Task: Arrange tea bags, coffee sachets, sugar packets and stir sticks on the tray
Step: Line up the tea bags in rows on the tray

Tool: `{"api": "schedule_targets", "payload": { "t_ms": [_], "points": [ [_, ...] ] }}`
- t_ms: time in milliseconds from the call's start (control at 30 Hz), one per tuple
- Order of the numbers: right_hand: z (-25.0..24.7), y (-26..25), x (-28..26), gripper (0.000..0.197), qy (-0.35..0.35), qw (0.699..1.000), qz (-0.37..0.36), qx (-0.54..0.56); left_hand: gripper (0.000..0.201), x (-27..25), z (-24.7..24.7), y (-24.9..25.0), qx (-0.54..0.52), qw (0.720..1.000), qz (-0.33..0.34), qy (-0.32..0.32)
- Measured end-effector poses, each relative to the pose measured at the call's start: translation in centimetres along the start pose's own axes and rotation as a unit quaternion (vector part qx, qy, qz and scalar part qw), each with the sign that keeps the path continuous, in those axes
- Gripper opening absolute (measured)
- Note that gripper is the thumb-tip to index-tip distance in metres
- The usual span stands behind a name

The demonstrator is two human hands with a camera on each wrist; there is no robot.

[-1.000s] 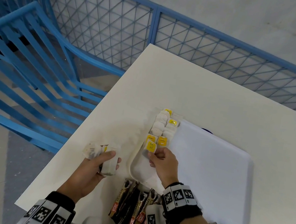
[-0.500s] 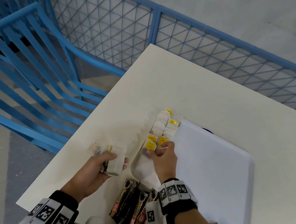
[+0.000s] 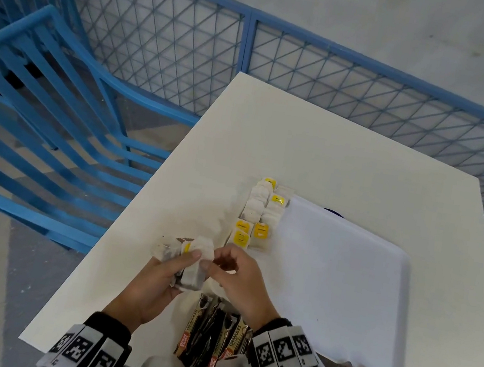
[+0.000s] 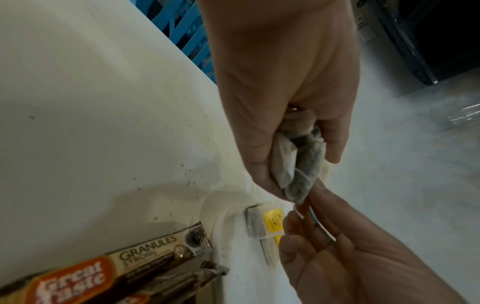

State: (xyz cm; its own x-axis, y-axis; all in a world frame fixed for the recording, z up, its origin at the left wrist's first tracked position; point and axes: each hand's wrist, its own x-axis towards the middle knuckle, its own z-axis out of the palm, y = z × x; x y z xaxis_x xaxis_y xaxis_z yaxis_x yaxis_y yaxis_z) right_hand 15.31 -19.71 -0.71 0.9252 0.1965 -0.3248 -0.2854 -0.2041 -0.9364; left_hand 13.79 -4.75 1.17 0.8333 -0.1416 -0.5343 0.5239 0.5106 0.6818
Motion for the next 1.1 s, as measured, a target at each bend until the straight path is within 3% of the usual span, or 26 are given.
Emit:
{"api": "schedule_targets", "payload": {
  "t_ms": [300,467,600,733,800,900,1100],
  "points": [
    [-2.0,-0.8,-0.9,0.015,0.084,0.994,0.000,0.068,0.027,0.1,0.4,-0.4,0.006,1.000,0.002,0.002],
    [-1.7,-0.7,-1.8,0.014,0.163,0.976,-0.115,-0.087,0.019,0.2,0.6,-0.5,-0.007,1.000,-0.001,0.022],
    [-1.0,-0.2,-2.3,0.015,0.100,0.963,-0.182,-0.172,0.025,0.2,1.1,-0.4,0.012,1.000,-0.009,0.009],
    [-1.4,-0.6,-2.9,0.007,0.000,0.974,-0.186,-0.132,0.036,0.1,1.1,-0.2,-0.003,1.000,-0.019,-0.010],
    [-1.6,-0.7,-2.8,0.015,-0.028,0.978,-0.176,-0.106,0.033,0.0,1.0,0.0,-0.013,0.999,-0.022,-0.022],
    [-1.9,-0.6,-2.6,0.031,-0.019,0.981,-0.162,-0.101,0.027,-0.1,1.2,0.0,-0.024,0.999,-0.022,-0.022],
    [-2.8,0.2,-2.3,0.038,0.006,0.997,-0.072,-0.035,0.027,0.0,1.0,-0.1,-0.038,0.999,-0.012,0.006]
  ]
}}
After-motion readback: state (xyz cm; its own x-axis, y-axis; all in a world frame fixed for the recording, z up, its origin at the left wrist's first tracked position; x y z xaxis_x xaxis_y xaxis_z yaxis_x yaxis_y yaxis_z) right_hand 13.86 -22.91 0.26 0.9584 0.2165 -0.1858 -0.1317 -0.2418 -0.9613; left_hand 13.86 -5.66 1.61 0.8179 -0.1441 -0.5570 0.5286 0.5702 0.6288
